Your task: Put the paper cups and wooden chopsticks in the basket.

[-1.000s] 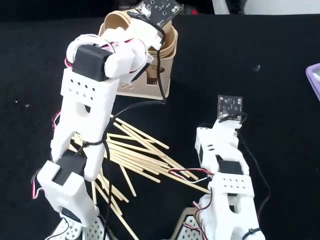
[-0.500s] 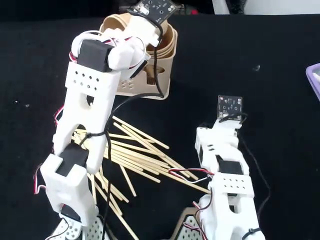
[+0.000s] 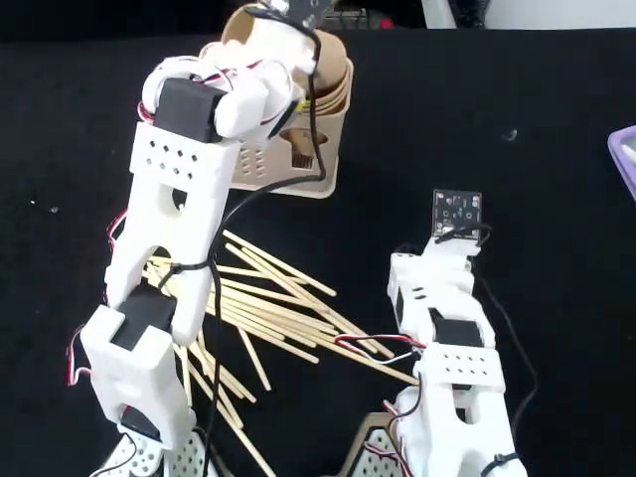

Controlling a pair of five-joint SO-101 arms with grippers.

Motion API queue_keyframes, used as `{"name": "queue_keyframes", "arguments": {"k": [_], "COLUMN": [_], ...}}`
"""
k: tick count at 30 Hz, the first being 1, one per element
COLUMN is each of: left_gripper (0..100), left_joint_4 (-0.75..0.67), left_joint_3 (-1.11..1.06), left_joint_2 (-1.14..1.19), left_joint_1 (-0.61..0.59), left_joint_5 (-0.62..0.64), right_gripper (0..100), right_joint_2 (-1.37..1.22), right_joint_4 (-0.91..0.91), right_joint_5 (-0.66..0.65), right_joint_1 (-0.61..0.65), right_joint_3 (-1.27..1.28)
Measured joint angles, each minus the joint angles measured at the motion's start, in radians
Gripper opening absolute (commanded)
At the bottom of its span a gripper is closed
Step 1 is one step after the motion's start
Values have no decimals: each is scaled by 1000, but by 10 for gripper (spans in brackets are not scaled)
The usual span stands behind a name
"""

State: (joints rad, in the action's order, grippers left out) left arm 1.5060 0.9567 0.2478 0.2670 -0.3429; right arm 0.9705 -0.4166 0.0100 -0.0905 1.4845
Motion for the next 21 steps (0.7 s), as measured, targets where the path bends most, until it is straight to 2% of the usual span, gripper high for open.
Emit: {"name": "queue_keyframes", "arguments": {"k": [10, 21], "left_gripper": [108, 105], "left_joint_4": [-239, -222], "left_joint_3": [0, -2], "left_joint_2": [8, 9], "left_joint_1": [3, 26], "left_joint_5": [226, 233], "right_gripper": [12, 12], "right_joint_2": [0, 0], "right_joint_4": [0, 0], "right_joint_5": [0, 0], "right_joint_1": [0, 0], "right_joint_3": [0, 0]}}
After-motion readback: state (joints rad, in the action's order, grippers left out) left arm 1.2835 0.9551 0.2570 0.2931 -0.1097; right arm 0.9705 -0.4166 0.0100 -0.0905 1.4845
